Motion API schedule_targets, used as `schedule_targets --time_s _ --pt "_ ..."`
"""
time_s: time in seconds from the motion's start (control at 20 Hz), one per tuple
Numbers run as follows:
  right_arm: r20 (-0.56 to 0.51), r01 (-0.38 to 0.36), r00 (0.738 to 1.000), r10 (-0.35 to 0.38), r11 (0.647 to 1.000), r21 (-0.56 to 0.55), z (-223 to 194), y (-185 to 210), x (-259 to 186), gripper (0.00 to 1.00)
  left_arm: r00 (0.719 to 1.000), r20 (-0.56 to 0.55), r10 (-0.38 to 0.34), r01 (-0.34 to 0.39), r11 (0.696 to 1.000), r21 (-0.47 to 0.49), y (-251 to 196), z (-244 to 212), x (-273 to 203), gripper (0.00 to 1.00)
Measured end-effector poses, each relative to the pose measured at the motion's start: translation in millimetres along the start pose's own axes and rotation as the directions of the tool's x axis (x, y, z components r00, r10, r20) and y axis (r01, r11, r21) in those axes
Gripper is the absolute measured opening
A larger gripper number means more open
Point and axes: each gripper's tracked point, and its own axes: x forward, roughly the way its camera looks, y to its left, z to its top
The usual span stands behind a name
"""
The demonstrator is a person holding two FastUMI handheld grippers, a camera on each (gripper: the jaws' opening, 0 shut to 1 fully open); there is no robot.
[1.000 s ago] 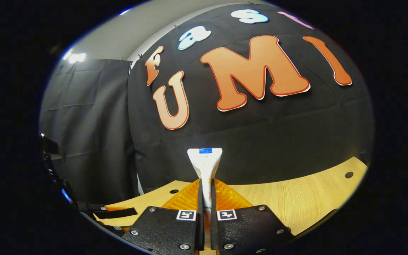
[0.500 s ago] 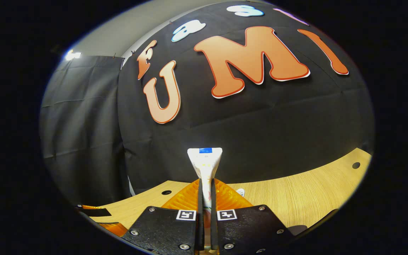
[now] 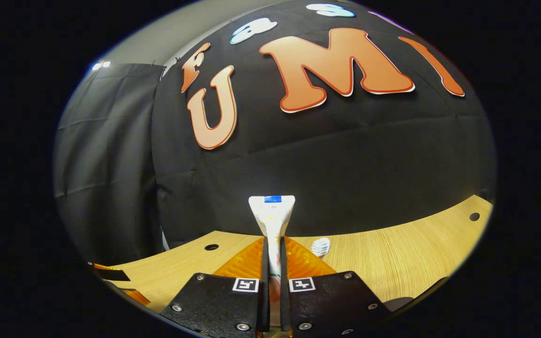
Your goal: Put the toothbrush and toothpaste on the desktop into the cup, then pick up the cup and place it on the coaster on the desktop.
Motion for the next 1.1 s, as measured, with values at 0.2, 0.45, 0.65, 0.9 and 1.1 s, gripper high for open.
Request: schedule_targets --time_s 0.2,0.45,0.65,0.9,1.1 --pt "-0.039 0.019 0.999 -0.02 1.0 -0.02 -7 -5 0 0.13 1.0 -0.012 0.005 -0.005 1.0 0.016 -6 -1 -2 0.98" --pt "-0.143 0.006 0.99 -0.003 1.0 0.018 -31 -8 -19 0.18 0.999 -0.032 -0.031 0.032 0.999 0.038 -31 -7 -7 0.98" --pt "-0.203 -0.001 0.979 0.0 1.0 -0.007 -35 -17 -39 0.22 0.996 -0.065 -0.063 0.066 0.997 0.039 -52 -11 -4 0.98" --pt "-0.268 -0.002 0.963 -0.001 1.0 -0.01 -33 -33 -73 0.34 0.983 -0.137 -0.119 0.125 0.992 0.033 -79 -20 4 0.98" --pt "-0.239 -0.017 0.971 0.013 1.0 -0.014 -10 -42 -102 0.41 0.98 -0.147 -0.134 0.141 0.989 0.04 -89 -5 3 0.98"
